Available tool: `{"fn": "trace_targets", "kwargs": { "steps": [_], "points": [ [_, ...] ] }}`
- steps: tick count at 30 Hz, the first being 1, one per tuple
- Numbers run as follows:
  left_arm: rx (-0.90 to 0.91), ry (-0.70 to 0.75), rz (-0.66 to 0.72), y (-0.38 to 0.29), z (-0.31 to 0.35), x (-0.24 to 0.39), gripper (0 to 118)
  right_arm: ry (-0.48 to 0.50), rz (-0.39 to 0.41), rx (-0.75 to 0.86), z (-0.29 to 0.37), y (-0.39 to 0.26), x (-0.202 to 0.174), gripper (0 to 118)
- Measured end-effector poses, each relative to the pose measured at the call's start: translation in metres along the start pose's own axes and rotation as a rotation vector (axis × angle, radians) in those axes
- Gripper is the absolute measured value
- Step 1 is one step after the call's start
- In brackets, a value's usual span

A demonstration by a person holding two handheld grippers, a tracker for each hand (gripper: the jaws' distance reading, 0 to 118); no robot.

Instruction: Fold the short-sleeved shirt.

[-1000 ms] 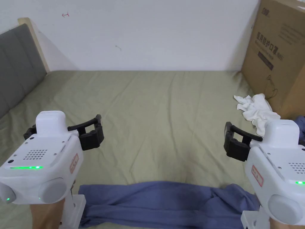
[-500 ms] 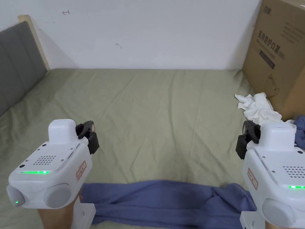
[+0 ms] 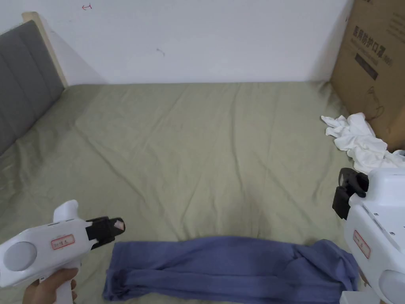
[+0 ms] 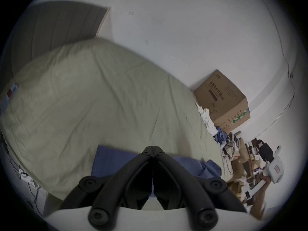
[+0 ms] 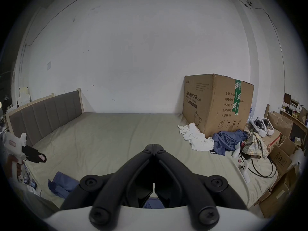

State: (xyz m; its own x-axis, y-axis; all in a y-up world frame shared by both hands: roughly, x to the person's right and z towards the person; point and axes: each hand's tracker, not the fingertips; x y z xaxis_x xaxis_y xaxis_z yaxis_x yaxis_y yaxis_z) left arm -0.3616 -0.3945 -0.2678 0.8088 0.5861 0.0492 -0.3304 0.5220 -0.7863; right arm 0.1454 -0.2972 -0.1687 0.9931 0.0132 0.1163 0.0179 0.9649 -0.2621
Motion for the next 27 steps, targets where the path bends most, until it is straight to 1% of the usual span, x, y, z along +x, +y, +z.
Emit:
{"fn": "trace_targets", "kwargs": {
  "steps": [2,3,5,6,7,8,9,11,13,14,18,23,25,26,27],
  "points": [
    [-0.057,0.006,0.03,-0.003,-0.004,-0.016,3,-0.004,0.008,-0.013,-0.003,-0.002,-0.001,2],
    [-0.066,0.038,0.04,-0.004,-0.006,-0.023,3,-0.005,0.011,-0.021,-0.005,-0.004,-0.001,2],
    [-0.09,0.072,0.046,-0.006,-0.009,-0.036,8,-0.008,0.012,-0.036,-0.009,-0.007,-0.002,2],
    [-0.105,0.077,0.058,-0.007,-0.011,-0.043,22,-0.009,0.013,-0.044,-0.008,-0.007,-0.006,2],
    [-0.117,0.073,0.067,-0.007,-0.013,-0.049,45,-0.011,0.013,-0.052,-0.01,-0.008,-0.008,2],
    [-0.14,0.074,0.096,-0.008,-0.016,-0.056,75,-0.009,0.012,-0.061,-0.012,-0.01,-0.01,2],
    [-0.171,0.092,0.112,-0.01,-0.019,-0.061,93,-0.006,0.012,-0.071,-0.014,-0.011,-0.012,2],
    [-0.171,0.093,0.107,-0.013,-0.022,-0.066,94,-0.003,0.025,-0.088,-0.017,-0.013,-0.017,2],
    [-0.192,0.099,0.098,-0.014,-0.028,-0.073,102,-0.002,0.037,-0.1,-0.021,-0.016,-0.022,2],
    [-0.204,0.095,0.093,-0.016,-0.032,-0.077,104,-0.001,0.038,-0.106,-0.023,-0.017,-0.024,2],
    [-0.244,0.068,0.097,-0.019,-0.049,-0.09,104,-0.001,0.035,-0.125,-0.027,-0.021,-0.027,2],
    [-0.277,0.051,0.075,-0.026,-0.071,-0.098,98,-0.001,0.048,-0.15,-0.031,-0.025,-0.027,2],
    [-0.249,0.069,0.04,-0.029,-0.073,-0.093,77,-0.004,0.054,-0.156,-0.032,-0.025,-0.027,2],
    [-0.244,0.065,0.041,-0.03,-0.074,-0.092,62,-0.005,0.055,-0.156,-0.032,-0.026,-0.025,2],
    [-0.247,0.056,0.049,-0.03,-0.078,-0.093,37,-0.005,0.054,-0.157,-0.033,-0.026,-0.025,2]
  ]
}}
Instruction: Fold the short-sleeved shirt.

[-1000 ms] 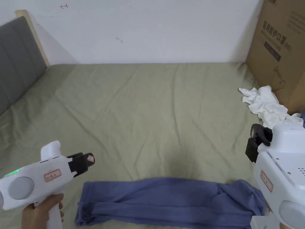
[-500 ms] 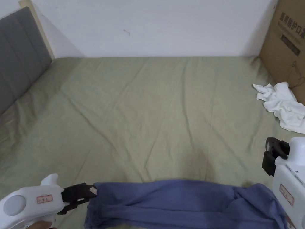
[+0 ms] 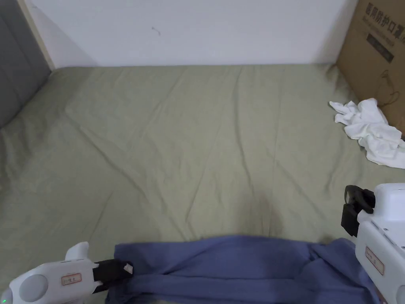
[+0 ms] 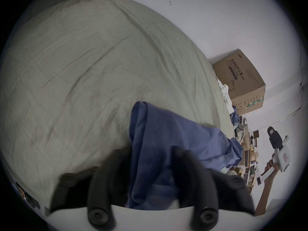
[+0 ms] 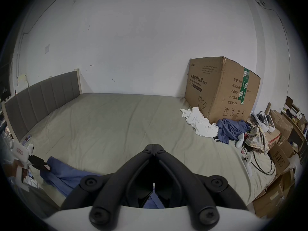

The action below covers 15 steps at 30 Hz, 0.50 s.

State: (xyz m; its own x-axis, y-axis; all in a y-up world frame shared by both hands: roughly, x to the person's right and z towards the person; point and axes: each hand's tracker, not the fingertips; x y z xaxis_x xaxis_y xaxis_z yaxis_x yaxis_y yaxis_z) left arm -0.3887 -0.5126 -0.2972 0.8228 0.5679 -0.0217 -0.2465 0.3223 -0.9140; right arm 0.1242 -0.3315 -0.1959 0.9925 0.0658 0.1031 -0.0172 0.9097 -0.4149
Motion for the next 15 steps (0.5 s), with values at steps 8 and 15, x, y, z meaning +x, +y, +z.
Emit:
{"fn": "trace_targets", "kwargs": {
  "steps": [8,15],
  "points": [
    [0.03,0.091,-0.095,-0.004,0.005,0.028,14,-0.009,-0.009,-0.005,0.002,0.0,0.014,2],
    [0.11,0.096,-0.104,0.01,0.055,0.037,13,-0.014,-0.029,0.013,0.005,0.003,0.022,2]
  ]
}}
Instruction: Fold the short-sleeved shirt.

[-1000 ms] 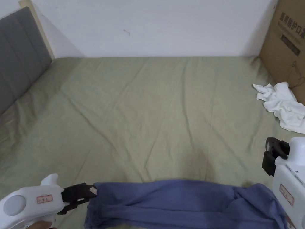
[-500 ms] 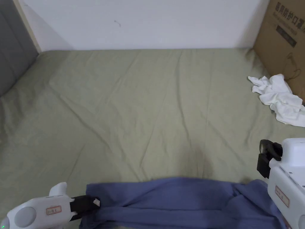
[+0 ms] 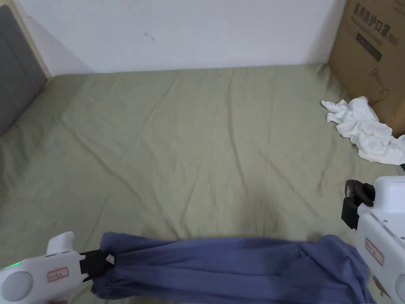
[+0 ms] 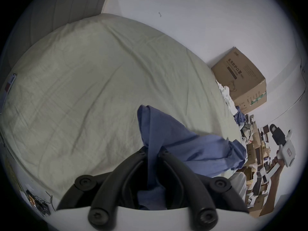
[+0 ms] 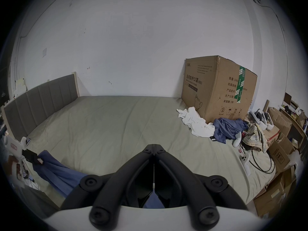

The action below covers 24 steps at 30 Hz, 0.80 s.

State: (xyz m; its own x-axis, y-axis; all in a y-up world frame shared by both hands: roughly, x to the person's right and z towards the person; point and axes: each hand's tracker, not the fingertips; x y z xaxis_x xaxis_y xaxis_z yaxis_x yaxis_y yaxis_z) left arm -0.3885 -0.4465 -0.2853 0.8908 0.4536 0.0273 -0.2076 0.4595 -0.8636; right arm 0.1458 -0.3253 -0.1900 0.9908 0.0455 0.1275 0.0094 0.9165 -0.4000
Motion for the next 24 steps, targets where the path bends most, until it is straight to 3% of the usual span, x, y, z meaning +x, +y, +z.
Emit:
{"fn": "trace_targets", "kwargs": {
  "steps": [13,24],
  "points": [
    [0.038,0.176,0.015,0.013,0.06,-0.026,13,0.02,-0.028,0.032,0.01,0.0,0.012,2],
    [-0.057,0.083,-0.143,0.013,0.025,0.111,13,0.034,-0.054,0.043,0.02,-0.003,0.024,2]
  ]
}}
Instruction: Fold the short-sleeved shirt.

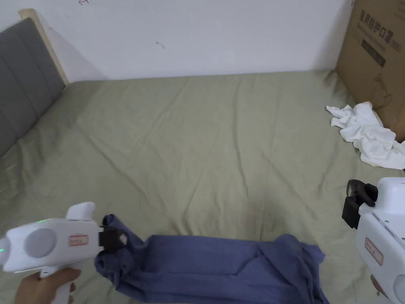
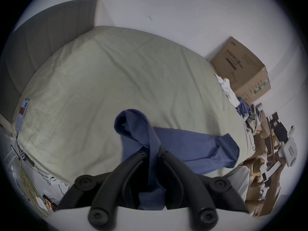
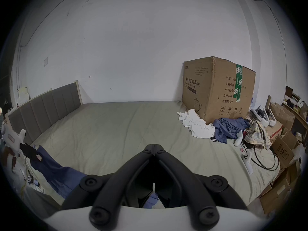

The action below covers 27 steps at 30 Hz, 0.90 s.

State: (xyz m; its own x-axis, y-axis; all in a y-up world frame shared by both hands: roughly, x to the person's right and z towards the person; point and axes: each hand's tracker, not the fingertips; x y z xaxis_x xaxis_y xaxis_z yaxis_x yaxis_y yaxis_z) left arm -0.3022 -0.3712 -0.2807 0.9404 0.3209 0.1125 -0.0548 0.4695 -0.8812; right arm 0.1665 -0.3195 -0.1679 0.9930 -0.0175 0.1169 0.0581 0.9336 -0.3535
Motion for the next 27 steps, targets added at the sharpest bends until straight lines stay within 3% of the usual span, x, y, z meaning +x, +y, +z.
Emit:
{"fn": "trace_targets", "kwargs": {
  "steps": [11,18,19,20,21,22,25,27],
  "points": [
    [-0.16,-0.08,-0.082,-0.025,-0.106,0.104,13,-0.008,0.004,0.005,0.011,-0.002,0.01,2],
    [-0.212,0.019,-0.081,-0.047,-0.152,0.133,14,-0.018,0.0,-0.007,0.012,-0.007,0.018,2],
    [-0.202,0.021,-0.084,-0.049,-0.151,0.135,21,-0.019,0.0,-0.009,0.012,-0.007,0.019,2],
    [-0.196,0.004,-0.08,-0.05,-0.148,0.134,44,-0.021,0.0,-0.01,0.012,-0.007,0.019,2],
    [-0.193,-0.025,-0.061,-0.05,-0.145,0.134,84,-0.023,0.002,-0.011,0.012,-0.008,0.019,2],
    [-0.191,-0.058,-0.043,-0.049,-0.14,0.134,99,-0.023,0.002,-0.013,0.012,-0.007,0.02,2],
    [-0.121,-0.114,-0.039,-0.046,-0.117,0.132,103,-0.022,0.0,-0.013,0.012,-0.006,0.02,2],
    [-0.083,-0.116,-0.057,-0.039,-0.099,0.128,117,-0.019,0.001,-0.008,0.012,-0.004,0.018,2]
  ]
}}
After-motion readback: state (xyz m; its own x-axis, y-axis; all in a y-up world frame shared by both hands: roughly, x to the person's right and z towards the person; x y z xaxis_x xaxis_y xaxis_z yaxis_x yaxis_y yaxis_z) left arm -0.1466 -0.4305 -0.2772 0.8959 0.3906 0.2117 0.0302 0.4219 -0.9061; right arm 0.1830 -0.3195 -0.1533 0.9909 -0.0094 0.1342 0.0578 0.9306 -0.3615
